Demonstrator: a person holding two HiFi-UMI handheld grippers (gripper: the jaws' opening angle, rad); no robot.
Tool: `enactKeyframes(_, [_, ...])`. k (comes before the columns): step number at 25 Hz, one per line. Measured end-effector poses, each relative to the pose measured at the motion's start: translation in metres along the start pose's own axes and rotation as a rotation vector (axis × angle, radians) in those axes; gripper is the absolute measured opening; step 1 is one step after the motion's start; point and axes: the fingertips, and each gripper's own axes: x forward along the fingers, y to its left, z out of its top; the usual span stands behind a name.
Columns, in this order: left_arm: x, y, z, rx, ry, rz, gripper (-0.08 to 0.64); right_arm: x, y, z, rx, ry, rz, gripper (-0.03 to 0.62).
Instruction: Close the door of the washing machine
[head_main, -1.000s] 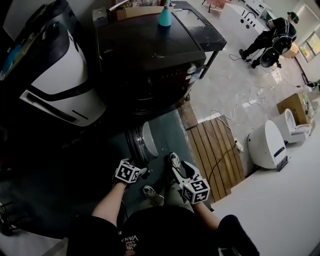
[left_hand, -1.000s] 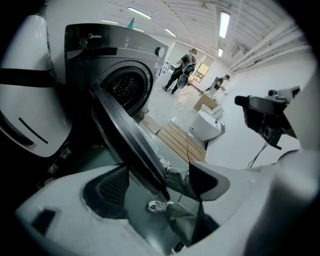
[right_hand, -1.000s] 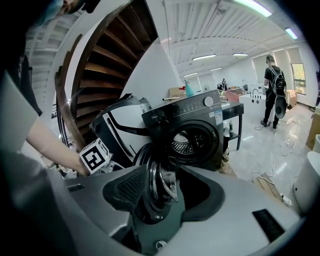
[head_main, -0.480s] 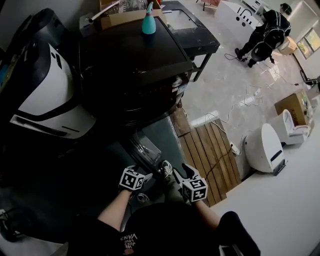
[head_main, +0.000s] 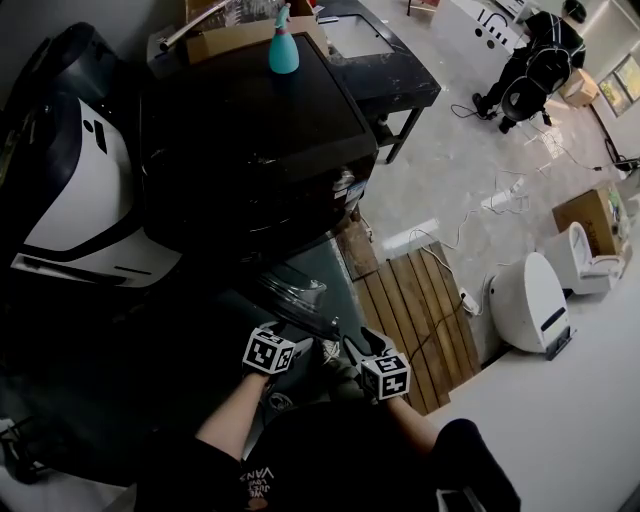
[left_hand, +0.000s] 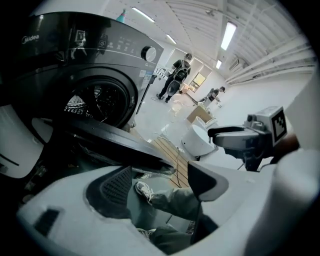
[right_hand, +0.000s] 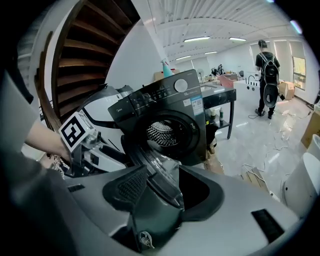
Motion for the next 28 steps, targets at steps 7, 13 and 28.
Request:
enactKeyframes(7, [0.011, 0.008, 0.041, -0.006, -0.030, 0.012, 0.362, 0.033, -0.019, 0.003, -0.012, 0.048, 0.021, 0.189])
enactKeyframes(13, [0.019, 0.011, 0.067, -0.039, -0.054, 0.024, 0.362, 0.073, -0.022, 0.005, -0.012, 0.104, 0.056, 0.181])
enactKeyframes(28, [0.031, 0.026, 0.114, -0.088, -0.113, 0.047, 0.347, 0.136, -0.069, 0.039, 0.142, 0.130, -0.035, 0.175])
